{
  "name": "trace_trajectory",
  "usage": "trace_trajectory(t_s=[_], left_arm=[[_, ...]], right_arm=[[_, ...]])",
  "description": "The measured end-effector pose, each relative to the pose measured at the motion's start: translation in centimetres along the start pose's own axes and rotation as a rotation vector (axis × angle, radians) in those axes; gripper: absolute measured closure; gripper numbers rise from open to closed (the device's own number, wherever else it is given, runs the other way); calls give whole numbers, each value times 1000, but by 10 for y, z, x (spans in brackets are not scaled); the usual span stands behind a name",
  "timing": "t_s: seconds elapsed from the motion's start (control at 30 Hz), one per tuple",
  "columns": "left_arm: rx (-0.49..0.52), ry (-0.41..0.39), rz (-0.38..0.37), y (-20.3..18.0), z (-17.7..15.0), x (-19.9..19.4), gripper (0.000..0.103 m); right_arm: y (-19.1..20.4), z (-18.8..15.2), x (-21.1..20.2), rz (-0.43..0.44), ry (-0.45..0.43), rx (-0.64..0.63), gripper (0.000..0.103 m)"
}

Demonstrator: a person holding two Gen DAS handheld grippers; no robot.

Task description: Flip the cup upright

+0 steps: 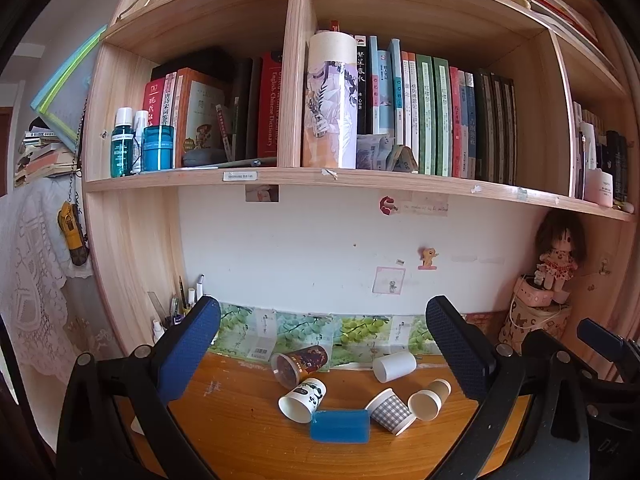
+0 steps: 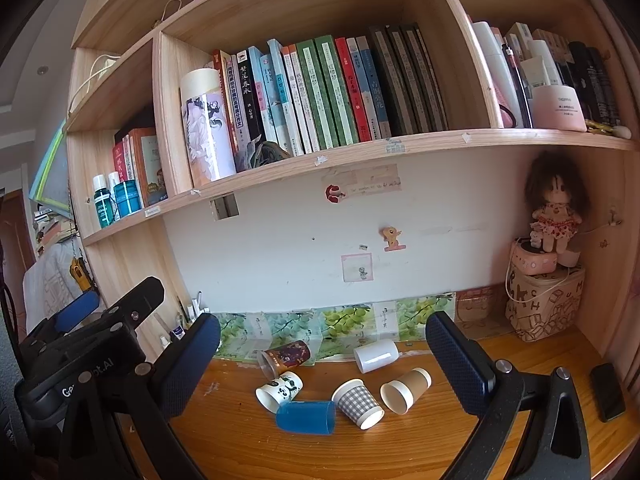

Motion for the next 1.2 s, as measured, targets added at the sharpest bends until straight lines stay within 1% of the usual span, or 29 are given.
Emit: trace_trajectory(t_s=[0.23,0.57,0.77,0.9,1.07,1.2], left_arm=[[-9,16,-12,11,0,3,0],[-31,38,-45,37,-1,8,0],[-51,31,-84,53,0,11,0],[-57,44,-120,60,1,14,0],[-71,80,-156,68,-4,19,0],[-93,142,-183,73,-13,29,0]], right_arm=[[10,-1,1,-6,12,1,0],[36,-4,4,-25,32,1,0],[53,-5,2,-61,21,-13,0],[62,-7,1,-88,26,-15,0],[72,-12,-1,-122,45,-10,0],[76,-21,0,-150,87,0,0]])
Point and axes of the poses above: each gripper's, at about its wrist camera, not at the fingertips, and x roughly the way its jaws point, y to its left, z to its top, the point moved 7 cm from there along x, roughly the way its jaws point, and after that the axes turned 8 degrees about -x, right-handed, at the moved point
